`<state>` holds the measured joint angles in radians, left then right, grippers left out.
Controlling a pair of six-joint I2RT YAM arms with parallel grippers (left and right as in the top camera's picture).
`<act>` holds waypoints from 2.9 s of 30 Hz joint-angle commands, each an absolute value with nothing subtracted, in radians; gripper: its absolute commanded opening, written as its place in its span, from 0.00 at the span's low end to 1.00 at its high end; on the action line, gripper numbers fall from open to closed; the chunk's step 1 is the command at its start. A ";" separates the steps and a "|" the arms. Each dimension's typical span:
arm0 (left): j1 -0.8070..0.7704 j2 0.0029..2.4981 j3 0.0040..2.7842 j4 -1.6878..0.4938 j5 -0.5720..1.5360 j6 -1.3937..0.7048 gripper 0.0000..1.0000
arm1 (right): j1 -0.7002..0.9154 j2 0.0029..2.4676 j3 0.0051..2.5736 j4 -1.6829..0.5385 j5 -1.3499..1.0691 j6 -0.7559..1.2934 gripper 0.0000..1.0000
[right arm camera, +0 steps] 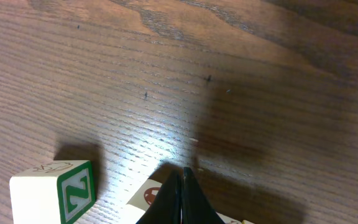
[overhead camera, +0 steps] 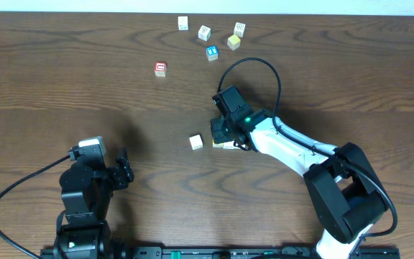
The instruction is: Lift 4 blocks
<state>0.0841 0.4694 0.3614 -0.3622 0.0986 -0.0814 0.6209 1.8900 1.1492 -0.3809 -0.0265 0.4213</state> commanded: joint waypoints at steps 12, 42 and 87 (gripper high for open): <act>0.089 0.469 0.377 -0.363 0.104 -0.084 0.77 | 0.632 1.897 1.165 -0.387 -0.020 0.434 0.01; 0.089 0.469 0.377 -0.366 0.104 -0.084 0.76 | 0.650 1.897 1.165 -0.401 -0.020 0.441 0.01; 0.034 0.561 0.534 -0.249 0.096 -0.088 0.77 | 0.069 1.485 1.580 -0.806 -0.007 0.132 0.01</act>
